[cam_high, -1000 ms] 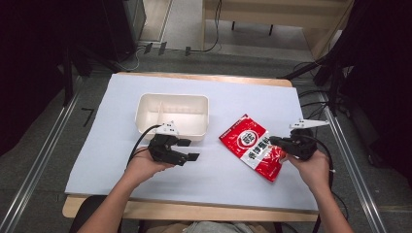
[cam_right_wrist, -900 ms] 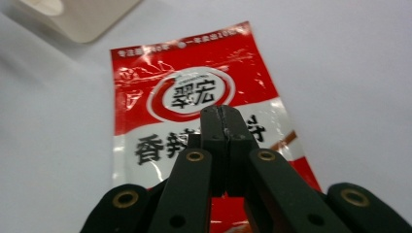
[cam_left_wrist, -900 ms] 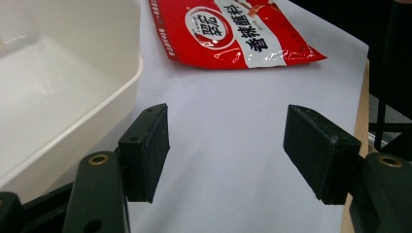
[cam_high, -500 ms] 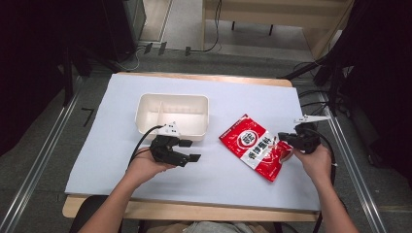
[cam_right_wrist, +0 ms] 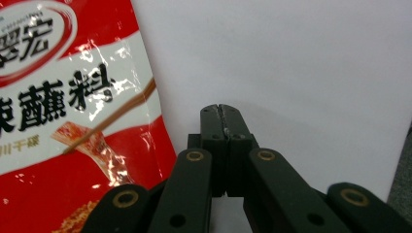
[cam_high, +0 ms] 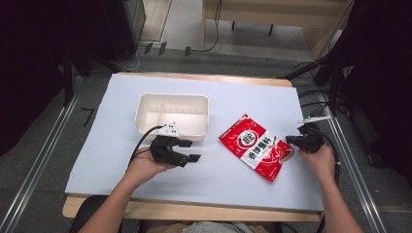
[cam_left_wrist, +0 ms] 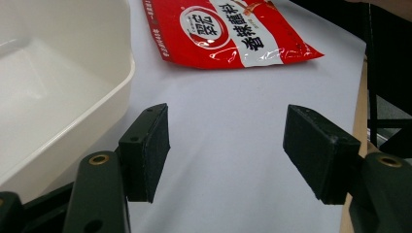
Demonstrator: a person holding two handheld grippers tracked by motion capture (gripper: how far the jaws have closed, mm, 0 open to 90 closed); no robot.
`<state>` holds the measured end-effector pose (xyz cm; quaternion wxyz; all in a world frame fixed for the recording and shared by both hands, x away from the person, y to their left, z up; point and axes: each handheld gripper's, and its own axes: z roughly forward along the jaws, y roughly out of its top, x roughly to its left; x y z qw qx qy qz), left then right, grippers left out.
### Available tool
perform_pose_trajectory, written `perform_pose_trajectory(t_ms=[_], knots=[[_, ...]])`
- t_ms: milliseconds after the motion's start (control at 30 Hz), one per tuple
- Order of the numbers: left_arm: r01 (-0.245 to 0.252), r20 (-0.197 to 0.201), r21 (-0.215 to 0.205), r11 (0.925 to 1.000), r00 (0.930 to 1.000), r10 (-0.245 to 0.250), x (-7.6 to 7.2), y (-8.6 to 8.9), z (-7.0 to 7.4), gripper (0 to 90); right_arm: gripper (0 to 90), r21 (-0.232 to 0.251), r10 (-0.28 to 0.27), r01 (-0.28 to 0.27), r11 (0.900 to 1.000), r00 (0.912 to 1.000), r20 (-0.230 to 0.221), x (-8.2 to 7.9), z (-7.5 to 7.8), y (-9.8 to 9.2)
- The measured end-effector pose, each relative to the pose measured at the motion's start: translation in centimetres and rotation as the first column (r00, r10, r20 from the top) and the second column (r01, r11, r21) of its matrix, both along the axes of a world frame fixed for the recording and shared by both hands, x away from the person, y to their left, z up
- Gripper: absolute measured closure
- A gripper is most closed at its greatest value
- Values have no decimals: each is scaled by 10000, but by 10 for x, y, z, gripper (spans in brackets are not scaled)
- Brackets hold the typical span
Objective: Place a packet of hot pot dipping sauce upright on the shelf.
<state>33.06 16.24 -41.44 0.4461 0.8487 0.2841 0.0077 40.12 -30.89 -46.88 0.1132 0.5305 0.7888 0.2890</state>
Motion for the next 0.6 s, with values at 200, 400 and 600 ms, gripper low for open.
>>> perform_pose_trajectory(t_ms=[200, 400, 600], knots=[[-29, 4, 27, 10000, 10000, 29, 0, 1, 0, 345, 900, -18, 465, -466, 9989, 9985, -291, -7, 2, 1], [-10, 52, -9, 10000, 10000, 10, 0, 1, 0, 345, 900, 158, 802, -792, 9967, 9934, -818, -18, 4, 7], [-49, 39, -11, 10000, 10000, 49, 0, 2, 1, 345, 900, 223, 942, -923, 9955, 9901, -1043, -31, 5, 12]])
